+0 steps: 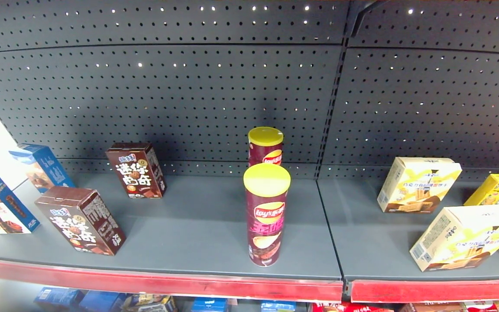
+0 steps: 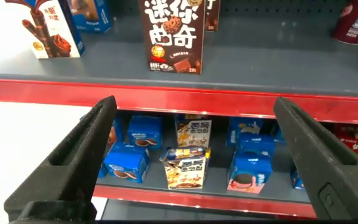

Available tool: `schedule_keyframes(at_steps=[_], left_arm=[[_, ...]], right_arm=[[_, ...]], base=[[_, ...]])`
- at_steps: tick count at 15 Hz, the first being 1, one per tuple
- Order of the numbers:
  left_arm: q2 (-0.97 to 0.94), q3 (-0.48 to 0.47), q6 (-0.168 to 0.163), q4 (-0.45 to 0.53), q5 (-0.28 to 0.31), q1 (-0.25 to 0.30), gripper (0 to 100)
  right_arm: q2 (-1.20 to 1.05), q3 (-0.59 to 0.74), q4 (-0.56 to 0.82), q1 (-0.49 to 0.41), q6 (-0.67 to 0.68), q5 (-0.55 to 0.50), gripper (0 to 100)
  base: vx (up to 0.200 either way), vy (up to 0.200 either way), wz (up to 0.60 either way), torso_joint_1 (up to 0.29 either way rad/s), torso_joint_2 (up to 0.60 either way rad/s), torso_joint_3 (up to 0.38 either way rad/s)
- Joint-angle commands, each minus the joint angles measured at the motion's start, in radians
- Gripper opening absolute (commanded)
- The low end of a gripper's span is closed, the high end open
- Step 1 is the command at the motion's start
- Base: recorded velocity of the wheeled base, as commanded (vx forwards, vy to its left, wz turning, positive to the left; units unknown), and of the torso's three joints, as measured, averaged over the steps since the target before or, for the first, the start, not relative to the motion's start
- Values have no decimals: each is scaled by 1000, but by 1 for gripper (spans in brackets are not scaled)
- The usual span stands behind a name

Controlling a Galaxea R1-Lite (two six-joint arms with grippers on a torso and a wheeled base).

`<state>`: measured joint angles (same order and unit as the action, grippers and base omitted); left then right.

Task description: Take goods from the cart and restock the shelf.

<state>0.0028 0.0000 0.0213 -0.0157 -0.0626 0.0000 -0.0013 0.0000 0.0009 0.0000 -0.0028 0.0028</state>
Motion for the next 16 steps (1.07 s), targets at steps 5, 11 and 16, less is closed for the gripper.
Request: schedule_keyframes(at_steps=[5,11,16], left_arm=[[3,0,2,-1,0,0,100],[3,0,2,-1,0,0,100],[3,0,2,-1,1,0,100]], right_arm=[[1,0,-1,0,0,0,100],[1,0,1,0,0,0,100],[1,0,-1,0,0,0,100]], base=[[0,0,0,0,0,0],[0,0,0,0,0,0],[0,0,0,0,0,0]])
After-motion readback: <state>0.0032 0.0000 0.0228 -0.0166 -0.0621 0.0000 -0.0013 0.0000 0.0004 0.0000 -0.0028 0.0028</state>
